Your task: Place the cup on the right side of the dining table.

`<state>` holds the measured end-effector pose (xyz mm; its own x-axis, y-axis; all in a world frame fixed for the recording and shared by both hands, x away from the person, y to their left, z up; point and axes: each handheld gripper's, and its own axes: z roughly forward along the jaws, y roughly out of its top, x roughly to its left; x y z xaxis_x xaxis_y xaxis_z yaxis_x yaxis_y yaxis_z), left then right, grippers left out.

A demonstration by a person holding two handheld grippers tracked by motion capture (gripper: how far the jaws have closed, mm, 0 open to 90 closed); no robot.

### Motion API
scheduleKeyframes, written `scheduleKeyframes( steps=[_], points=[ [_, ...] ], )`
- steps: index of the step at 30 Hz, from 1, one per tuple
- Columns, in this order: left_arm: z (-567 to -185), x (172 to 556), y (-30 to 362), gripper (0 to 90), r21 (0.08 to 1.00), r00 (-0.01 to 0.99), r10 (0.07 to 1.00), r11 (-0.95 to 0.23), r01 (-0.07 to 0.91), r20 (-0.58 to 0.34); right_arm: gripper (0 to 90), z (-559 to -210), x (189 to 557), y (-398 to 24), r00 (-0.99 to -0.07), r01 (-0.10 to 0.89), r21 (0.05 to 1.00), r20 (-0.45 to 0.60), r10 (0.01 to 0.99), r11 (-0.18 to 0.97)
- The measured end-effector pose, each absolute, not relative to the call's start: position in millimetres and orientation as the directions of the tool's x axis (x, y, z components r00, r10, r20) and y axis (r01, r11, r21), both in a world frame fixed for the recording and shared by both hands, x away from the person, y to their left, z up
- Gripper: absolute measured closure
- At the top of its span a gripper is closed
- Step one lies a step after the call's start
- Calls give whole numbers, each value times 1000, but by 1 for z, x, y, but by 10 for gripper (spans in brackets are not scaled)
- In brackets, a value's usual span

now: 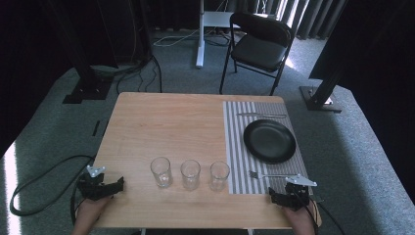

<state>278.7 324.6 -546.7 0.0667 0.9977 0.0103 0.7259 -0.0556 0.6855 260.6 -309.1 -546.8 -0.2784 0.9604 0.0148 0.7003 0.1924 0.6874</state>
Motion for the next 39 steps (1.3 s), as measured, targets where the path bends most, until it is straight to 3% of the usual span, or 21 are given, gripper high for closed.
scheduleKeyframes(
  steps=[39],
  points=[
    [-547,278,325,7,685,70,998,-58,726,11,127,-537,257,-305,-276,705,684,23,961,186]
  ],
)
